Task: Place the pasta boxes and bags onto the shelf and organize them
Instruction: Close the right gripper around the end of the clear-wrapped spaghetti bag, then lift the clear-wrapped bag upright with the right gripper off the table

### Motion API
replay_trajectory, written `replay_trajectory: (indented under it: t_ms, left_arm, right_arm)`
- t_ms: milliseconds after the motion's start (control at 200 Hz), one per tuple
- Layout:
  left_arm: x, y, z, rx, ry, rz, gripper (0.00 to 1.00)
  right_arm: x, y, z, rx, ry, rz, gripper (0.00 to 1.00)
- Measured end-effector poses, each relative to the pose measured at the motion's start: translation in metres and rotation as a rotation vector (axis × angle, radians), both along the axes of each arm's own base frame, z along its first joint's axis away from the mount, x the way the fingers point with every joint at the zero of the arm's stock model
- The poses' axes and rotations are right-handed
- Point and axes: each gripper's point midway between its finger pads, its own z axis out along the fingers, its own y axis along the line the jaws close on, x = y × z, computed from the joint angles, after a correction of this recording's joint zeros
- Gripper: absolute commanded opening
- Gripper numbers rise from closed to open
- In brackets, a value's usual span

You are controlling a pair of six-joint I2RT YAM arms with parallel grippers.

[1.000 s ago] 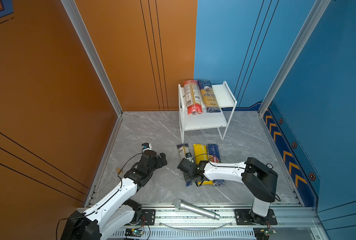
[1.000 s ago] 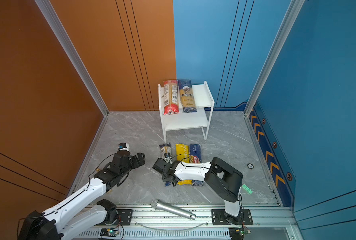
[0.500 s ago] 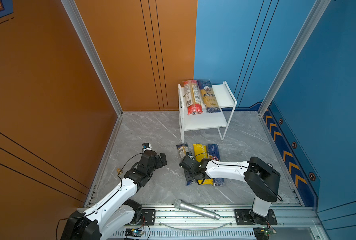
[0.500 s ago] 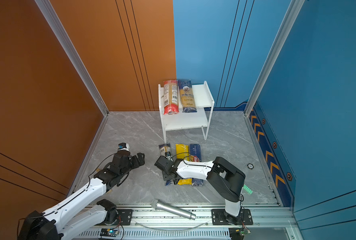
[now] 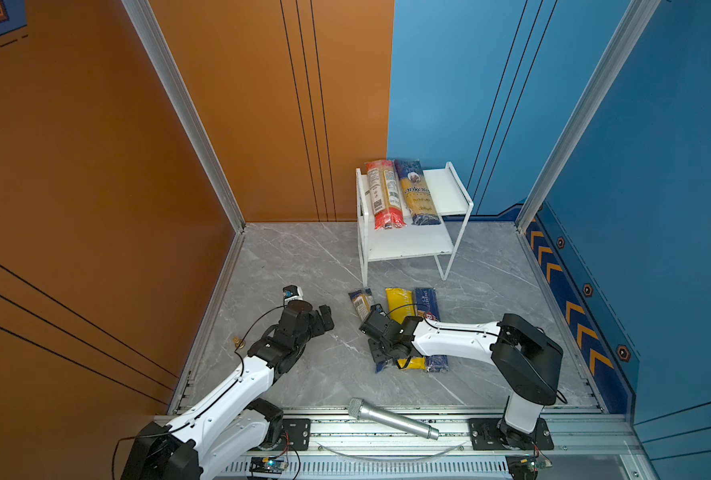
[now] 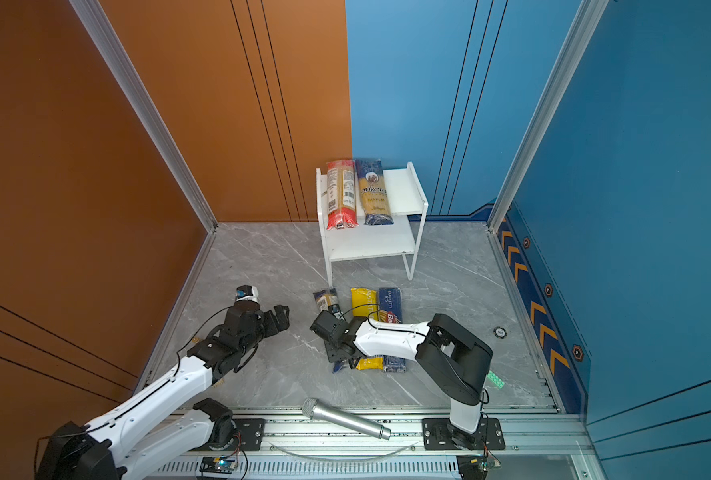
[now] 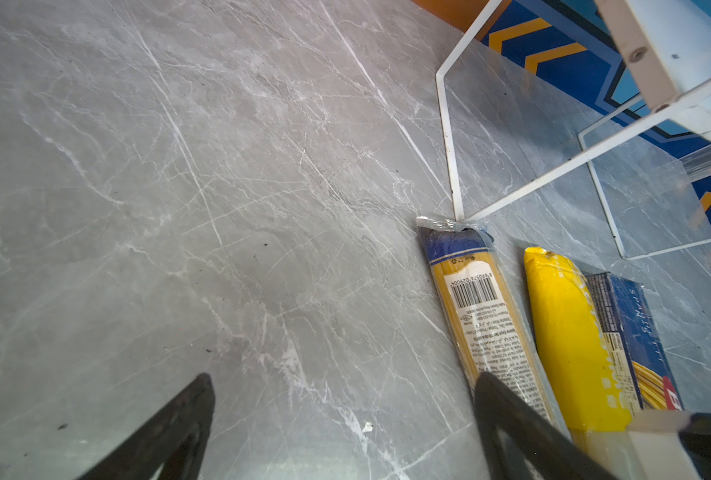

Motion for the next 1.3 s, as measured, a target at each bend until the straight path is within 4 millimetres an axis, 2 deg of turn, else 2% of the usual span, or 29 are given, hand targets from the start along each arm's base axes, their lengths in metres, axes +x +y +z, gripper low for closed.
replay_trajectory:
  t_ms: [330,626,926,1302]
  left_arm:
    - [0.0,0.0,-0.001,-0.008,-0.002,0.005,0.98]
    - [0.002,-0.001,0.001,-0.019,-0.015,0.009,0.98]
    - [0.003,-0.001,-0.003,-0.016,-0.002,0.011,0.98]
    - [0.004,-0.002,-0.006,-0.013,0.006,0.01,0.98]
  right_arm:
    - [-0.004,-0.009,0.013,0.018,0.051,0.036,0.0]
    - [-0.009,-0.028,0.031,0.056,0.107,0.058,0.0]
    - [-0.015,-0.035,0.041,0.086,0.144,0.109,0.0]
    - [-0.006,-0.067,0.076,0.154,0.137,0.058,0.0]
